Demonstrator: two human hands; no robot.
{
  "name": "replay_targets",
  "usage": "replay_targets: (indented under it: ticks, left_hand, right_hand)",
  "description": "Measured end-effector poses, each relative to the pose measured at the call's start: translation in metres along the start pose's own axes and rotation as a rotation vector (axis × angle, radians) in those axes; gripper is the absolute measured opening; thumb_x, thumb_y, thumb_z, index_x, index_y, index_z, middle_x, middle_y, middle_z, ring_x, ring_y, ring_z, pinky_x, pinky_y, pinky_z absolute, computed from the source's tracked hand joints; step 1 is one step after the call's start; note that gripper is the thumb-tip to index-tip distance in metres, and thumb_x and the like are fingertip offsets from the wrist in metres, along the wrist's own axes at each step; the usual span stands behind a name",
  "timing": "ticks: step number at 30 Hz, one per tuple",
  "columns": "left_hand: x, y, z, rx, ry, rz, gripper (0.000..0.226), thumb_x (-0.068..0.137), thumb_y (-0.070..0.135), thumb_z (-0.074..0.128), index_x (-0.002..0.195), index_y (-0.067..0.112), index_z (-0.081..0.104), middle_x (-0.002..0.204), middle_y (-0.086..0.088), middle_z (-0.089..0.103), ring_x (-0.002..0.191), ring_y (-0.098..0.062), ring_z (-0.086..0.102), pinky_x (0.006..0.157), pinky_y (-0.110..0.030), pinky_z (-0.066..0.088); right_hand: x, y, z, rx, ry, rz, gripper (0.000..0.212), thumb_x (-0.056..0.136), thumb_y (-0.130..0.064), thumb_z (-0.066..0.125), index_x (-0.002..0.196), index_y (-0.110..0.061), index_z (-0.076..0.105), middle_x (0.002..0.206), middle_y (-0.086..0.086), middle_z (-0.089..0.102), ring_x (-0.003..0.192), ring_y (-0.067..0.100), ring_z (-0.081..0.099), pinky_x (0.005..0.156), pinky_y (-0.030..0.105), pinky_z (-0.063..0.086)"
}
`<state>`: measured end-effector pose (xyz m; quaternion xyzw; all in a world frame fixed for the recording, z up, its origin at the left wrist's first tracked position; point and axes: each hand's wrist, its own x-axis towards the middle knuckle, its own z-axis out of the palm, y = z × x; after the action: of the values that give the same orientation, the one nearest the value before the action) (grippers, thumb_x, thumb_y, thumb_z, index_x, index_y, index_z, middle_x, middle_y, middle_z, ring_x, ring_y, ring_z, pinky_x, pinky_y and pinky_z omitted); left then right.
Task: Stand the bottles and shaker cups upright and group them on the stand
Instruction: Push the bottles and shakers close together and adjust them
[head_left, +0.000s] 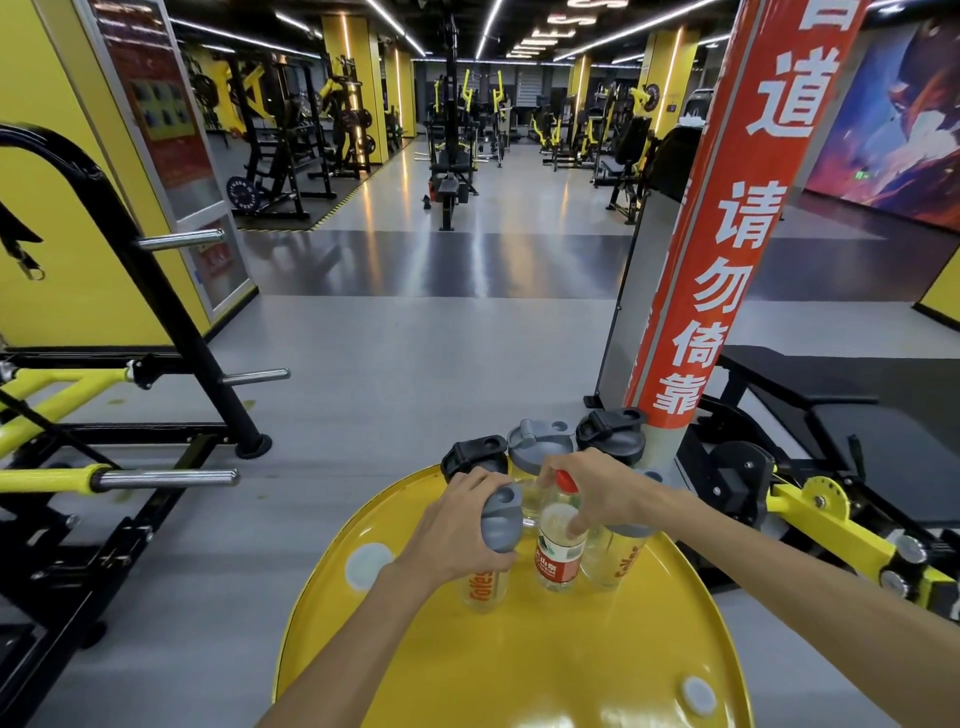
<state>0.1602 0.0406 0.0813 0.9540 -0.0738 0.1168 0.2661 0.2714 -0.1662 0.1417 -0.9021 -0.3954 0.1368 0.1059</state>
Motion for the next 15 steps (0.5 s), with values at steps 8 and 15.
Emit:
replay_targets:
  ticks: [8,15]
  left_hand:
    - [0.001,0.0,0.0,-0.002,-0.007,0.001,0.078,0.061,0.05,0.08,0.13,0.036,0.046,0.123,0.02,0.046,0.108,-0.005,0.042,0.077,-0.027,0.052]
    - [0.007,0.006,0.002,-0.015,-0.021,0.019,0.076,0.061,0.05,0.079,0.128,0.034,0.047,0.121,0.02,0.047,0.107,-0.005,0.042,0.081,-0.029,0.053]
  right_hand:
    - [0.001,0.012,-0.003,0.019,-0.029,0.026,0.068,0.061,-0.028,0.091,0.116,-0.034,0.052,0.109,-0.008,0.06,0.095,0.018,0.057,0.074,0.029,0.05]
    - [-0.001,0.008,-0.015,0.063,-0.05,-0.006,0.093,0.067,-0.024,0.089,0.145,-0.028,0.039,0.138,-0.007,0.054,0.121,0.017,0.052,0.099,0.034,0.046]
